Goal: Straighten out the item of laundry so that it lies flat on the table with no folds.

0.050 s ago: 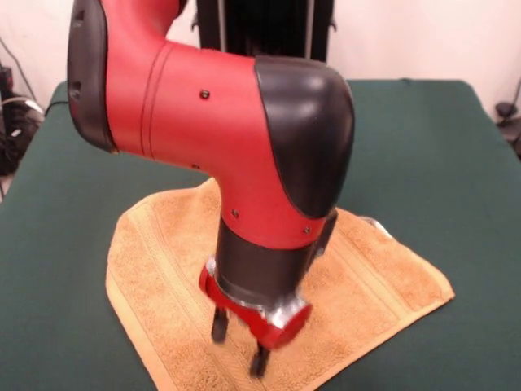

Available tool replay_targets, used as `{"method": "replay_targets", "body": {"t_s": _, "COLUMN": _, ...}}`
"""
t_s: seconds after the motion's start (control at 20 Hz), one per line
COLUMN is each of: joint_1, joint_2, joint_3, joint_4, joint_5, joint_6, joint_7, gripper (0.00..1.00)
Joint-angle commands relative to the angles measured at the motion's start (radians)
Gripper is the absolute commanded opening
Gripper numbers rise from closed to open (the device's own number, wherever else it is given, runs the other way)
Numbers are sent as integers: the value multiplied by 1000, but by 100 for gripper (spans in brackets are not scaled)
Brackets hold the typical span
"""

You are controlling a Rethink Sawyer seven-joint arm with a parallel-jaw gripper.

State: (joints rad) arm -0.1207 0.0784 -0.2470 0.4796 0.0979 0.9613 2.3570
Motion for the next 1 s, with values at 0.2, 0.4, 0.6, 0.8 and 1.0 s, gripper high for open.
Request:
{"method": "replay_targets", "body": {"t_s": 0.2, "joint_1": -19, "joint_2": -175, "joint_3": 63, "joint_4": 238, "joint_5": -19, "joint_6": 362, "joint_7": -215, "gripper": 100}}
{"method": "replay_targets", "body": {"t_s": 0.4, "joint_1": -21, "joint_2": -206, "joint_3": 76, "joint_4": 264, "joint_5": -32, "joint_6": 367, "joint_7": -225, "gripper": 100}}
{"method": "replay_targets", "body": {"t_s": 0.6, "joint_1": -11, "joint_2": -268, "joint_3": 88, "joint_4": 364, "joint_5": -25, "joint_6": 350, "joint_7": -196, "gripper": 100}}
{"method": "replay_targets", "body": {"t_s": 0.8, "joint_1": 10, "joint_2": -380, "joint_3": 87, "joint_4": 553, "joint_5": -15, "joint_6": 269, "joint_7": -136, "gripper": 100}}
{"method": "replay_targets", "body": {"t_s": 1.0, "joint_1": 30, "joint_2": -507, "joint_3": 70, "joint_4": 765, "joint_5": -11, "joint_6": 187, "joint_7": -80, "gripper": 100}}
